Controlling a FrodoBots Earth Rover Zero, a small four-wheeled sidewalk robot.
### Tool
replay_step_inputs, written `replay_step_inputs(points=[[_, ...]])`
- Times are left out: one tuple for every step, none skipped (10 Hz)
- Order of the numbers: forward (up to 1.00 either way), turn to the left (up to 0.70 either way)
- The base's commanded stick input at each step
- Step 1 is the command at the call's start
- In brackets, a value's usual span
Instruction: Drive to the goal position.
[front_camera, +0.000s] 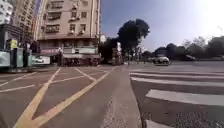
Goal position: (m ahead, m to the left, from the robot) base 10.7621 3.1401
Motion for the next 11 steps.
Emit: replay_step_inputs(points=[[0.7, 0.14], [0.7, 0.14], [0.7, 0.06], [0.7, 0.01], [0.7, 0.0], [0.7, 0.0], [0.7, 0.01], [0.7, 0.0], [0.7, 0.0], [0.7, 0.0], [0.7, 0.0]])
